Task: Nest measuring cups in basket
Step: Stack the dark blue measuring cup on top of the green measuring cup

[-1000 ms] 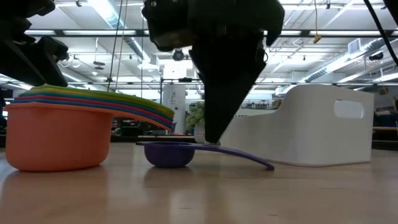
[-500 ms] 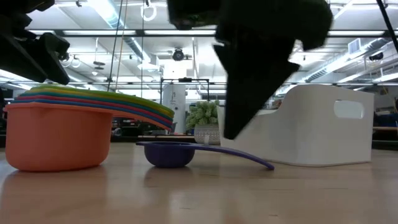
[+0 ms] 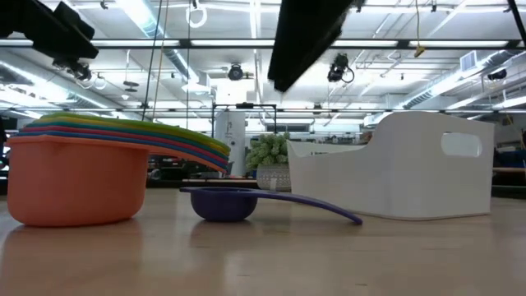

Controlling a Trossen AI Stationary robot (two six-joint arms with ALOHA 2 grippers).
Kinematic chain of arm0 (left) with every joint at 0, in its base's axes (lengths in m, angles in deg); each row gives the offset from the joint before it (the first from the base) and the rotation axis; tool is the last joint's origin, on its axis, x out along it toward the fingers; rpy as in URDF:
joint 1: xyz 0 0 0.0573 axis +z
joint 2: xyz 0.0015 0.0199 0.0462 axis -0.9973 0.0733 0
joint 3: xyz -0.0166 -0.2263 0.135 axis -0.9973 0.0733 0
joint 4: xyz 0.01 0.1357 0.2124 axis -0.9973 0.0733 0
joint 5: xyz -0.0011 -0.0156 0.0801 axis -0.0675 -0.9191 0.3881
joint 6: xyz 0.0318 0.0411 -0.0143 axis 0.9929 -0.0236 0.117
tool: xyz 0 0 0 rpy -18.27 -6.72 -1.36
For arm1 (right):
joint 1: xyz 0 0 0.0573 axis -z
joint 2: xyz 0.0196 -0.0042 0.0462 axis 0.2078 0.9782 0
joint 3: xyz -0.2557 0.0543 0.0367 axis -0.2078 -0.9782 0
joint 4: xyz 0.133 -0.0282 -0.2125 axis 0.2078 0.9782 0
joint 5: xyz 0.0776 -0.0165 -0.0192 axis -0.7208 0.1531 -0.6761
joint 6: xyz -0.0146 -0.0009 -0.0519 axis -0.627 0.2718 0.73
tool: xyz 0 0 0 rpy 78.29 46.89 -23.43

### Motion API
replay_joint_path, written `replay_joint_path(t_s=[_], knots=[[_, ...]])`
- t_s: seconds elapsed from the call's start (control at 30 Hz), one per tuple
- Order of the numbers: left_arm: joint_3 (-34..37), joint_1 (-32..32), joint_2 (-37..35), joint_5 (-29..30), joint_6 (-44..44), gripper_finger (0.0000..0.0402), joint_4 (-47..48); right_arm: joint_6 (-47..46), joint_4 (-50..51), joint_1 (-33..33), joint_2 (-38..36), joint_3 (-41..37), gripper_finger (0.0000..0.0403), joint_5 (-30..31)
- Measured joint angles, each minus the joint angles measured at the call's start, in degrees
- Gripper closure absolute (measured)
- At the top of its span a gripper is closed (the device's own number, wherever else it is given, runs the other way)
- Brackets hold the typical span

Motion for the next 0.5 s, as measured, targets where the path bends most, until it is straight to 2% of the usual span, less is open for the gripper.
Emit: replay_joint_path(t_s=[0.27,0.4,0.5], knots=[[0.0,0.0,0.1,-1.3,2.8,0.0218,-3.4,-2.5,-17.5,0.5,-1.6,-14.8,0.0131,-3.5],[0.0,0.0,0.1,-1.3,2.7,0.0218,-3.4,-4.0,-24.6,0.6,-1.8,-18.7,0.0130,-2.0],[0.0,0.0,0.1,-1.3,2.5,0.0218,-3.3,-4.9,-26.4,0.4,-1.7,-20.7,0.0130,-0.6]])
